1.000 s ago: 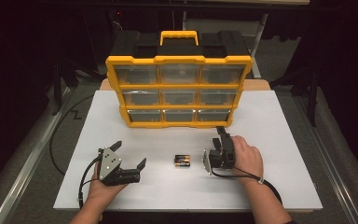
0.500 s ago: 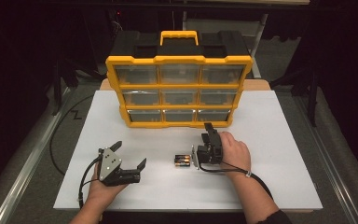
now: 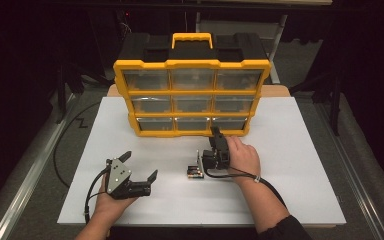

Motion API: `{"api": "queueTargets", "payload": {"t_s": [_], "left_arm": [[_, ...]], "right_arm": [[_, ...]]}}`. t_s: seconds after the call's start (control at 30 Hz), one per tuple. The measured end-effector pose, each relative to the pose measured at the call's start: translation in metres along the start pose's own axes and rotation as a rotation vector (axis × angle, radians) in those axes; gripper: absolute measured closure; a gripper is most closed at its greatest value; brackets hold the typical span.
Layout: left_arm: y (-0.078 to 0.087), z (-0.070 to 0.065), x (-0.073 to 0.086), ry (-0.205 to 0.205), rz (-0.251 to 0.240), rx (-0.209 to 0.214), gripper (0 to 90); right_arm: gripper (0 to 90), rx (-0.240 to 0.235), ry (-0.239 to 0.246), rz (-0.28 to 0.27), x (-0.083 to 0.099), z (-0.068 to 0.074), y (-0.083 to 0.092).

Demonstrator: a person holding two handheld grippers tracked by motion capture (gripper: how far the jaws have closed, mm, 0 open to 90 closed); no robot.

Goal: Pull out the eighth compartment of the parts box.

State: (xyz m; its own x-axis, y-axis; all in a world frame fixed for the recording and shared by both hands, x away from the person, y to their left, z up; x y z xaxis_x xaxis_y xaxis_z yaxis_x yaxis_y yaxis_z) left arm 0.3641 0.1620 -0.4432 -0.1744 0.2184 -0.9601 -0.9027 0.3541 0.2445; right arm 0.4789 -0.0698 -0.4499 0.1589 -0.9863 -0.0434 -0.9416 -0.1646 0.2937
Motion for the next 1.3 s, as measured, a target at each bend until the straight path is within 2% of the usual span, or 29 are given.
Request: {"api": "queueTargets", "payload": {"t_s": [0.1,0.13,0.27,0.37,0.43,0.63,0.8,0.87,0.97,1.0,1.3], "left_arm": [[0.001,0.0,0.0,0.003,-0.002,-0.001,0.4],[0.0,0.0,-0.001,0.007,-0.005,-0.001,0.4],[0.001,-0.001,-0.001,0.005,-0.007,0.003,0.4],[0.001,-0.001,-0.001,0.003,-0.005,0.004,0.4],[0.001,-0.001,-0.001,0.004,-0.007,0.005,0.4],[0.001,-0.001,-0.001,0.004,-0.01,0.007,0.4],[0.002,0.0,-0.003,0.018,-0.02,0.006,0.4],[0.002,0.0,-0.003,0.02,-0.02,0.005,0.4],[0.002,0.001,-0.003,0.021,-0.021,0.005,0.4],[0.003,0.001,-0.003,0.022,-0.021,0.006,0.4],[0.003,0.001,-0.003,0.028,-0.022,0.01,0.4]], "right_arm": [[54.0,-0.001,-0.012,0.0,-0.005,-0.003,-0.002],[55.2,0.01,0.005,-0.013,-0.01,-0.007,-0.004],[57.5,0.003,0.007,-0.01,-0.017,-0.008,-0.006],[57.6,0.004,-0.004,-0.008,-0.019,-0.008,-0.008],[57.7,0.011,0.013,-0.006,-0.022,-0.013,-0.01],[61.1,0.018,0.011,0.001,-0.026,-0.02,-0.017],[65.1,0.019,0.006,0.0,-0.03,-0.021,-0.021],[65.2,0.023,0.023,0.003,-0.032,-0.022,-0.024],[66.8,0.027,0.002,0.02,-0.033,-0.022,-0.026],[67.4,0.037,0.018,0.021,-0.035,-0.026,-0.027],[70.6,0.039,0.025,0.038,-0.04,-0.024,-0.031]]}}
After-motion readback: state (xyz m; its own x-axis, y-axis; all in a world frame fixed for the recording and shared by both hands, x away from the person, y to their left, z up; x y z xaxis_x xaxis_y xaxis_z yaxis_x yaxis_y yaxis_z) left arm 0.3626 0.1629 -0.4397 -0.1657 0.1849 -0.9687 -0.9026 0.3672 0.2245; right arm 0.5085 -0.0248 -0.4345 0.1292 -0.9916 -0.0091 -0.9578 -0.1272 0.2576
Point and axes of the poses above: each handheld gripper's, and its own axes: y roughly backward along the jaws, x roughly out of its underside, z roughly to its left, the point moved 8 cm from there along -y, roughly forward along the jaws, and after that the axes turned 7 degrees about -x, right-handed, at the moved point
